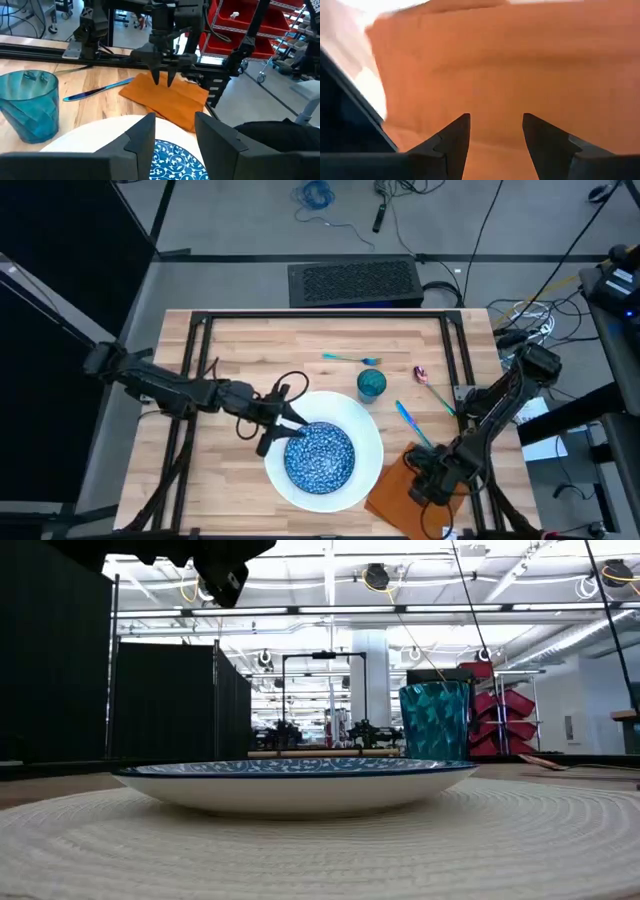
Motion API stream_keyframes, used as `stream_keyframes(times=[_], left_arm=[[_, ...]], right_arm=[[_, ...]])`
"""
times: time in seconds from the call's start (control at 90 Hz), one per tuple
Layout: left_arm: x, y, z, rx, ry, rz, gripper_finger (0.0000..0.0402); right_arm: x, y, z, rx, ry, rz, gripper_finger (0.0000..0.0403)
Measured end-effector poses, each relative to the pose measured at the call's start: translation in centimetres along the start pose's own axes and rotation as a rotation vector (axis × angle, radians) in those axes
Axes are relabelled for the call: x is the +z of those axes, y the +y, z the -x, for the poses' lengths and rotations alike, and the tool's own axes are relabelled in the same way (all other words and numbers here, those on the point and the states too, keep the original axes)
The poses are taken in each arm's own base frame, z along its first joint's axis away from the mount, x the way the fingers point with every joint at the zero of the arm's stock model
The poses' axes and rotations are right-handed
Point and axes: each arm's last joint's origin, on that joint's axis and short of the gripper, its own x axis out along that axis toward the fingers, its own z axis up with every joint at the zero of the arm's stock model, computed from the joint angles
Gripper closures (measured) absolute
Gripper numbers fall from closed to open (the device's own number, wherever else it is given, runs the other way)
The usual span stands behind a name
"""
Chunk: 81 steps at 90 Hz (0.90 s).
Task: Set table place
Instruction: Fold the brown table napkin
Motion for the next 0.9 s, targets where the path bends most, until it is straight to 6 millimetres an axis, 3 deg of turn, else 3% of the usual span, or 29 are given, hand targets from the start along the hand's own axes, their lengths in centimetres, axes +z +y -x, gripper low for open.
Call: stream_keyframes(times=[0.278,0.522,0.678,0.9], left_arm=[[0.1,0.3,0.0,0.047,-0.014,0.034,0.0279],[0.4,1.2,0.1,0.163,-0.056,0.11,0.0279],[1.1,1.2,0.2,0.176,-0.141,0.108,0.0279],[1.6,1.2,0.3,0.223,-0.197,0.056,0.0279]], right_arm=[[0.3,-0.2,1.9,-0.087,0.125,0.568,0.0234],[-0.8,-0.2,2.0,-0.006,0.274,1.062,0.0234],[-1.4,-0.9,2.2,-0.057,0.318,1.235,0.0234],[-1.5,-1.6,1.8,-0.121,0.287,1.27,0.0234]])
